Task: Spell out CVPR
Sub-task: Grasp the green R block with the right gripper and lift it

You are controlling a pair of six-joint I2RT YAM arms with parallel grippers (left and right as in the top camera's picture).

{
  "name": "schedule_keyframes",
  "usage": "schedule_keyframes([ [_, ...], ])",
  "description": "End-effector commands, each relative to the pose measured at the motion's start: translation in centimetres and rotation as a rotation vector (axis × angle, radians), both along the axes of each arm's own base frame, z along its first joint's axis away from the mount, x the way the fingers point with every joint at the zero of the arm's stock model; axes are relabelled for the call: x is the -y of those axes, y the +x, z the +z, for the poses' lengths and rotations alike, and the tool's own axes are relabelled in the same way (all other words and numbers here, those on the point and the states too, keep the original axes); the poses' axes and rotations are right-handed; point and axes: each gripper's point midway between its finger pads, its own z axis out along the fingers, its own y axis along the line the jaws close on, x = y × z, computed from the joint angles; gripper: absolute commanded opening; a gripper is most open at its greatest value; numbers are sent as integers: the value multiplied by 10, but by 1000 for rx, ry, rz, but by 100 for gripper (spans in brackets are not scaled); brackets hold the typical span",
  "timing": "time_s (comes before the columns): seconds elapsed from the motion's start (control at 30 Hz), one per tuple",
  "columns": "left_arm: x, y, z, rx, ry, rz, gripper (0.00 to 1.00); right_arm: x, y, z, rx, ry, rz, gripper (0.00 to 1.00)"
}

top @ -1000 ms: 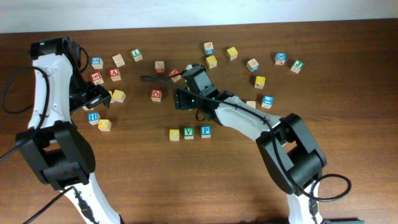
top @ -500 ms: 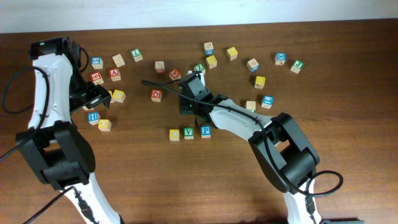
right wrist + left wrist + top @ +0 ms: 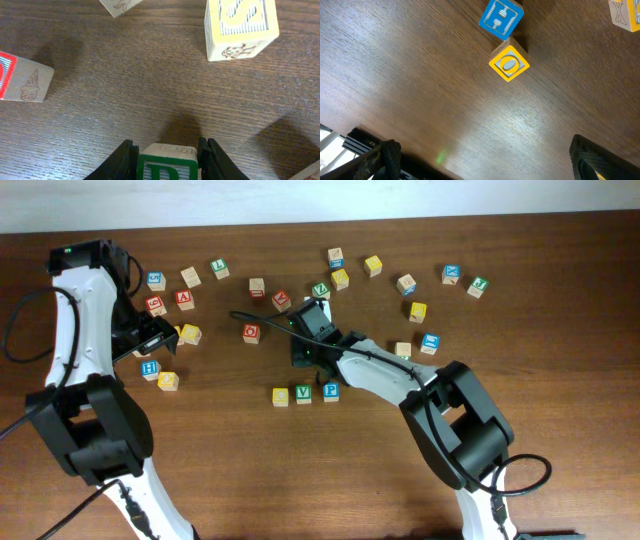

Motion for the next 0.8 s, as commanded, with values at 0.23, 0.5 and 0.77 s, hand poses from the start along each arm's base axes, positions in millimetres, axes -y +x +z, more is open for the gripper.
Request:
schedule_keyframes([
  [0.23, 0, 1, 4, 14, 6, 8, 99, 5, -4, 70, 62, -6, 36, 49],
  [0.5, 0, 1, 4, 14, 6, 8, 99, 6, -8, 5, -23, -96, 78, 52],
  [0.77, 0, 1, 4, 14, 6, 8, 99, 9, -12, -2, -44, -118, 92, 41],
])
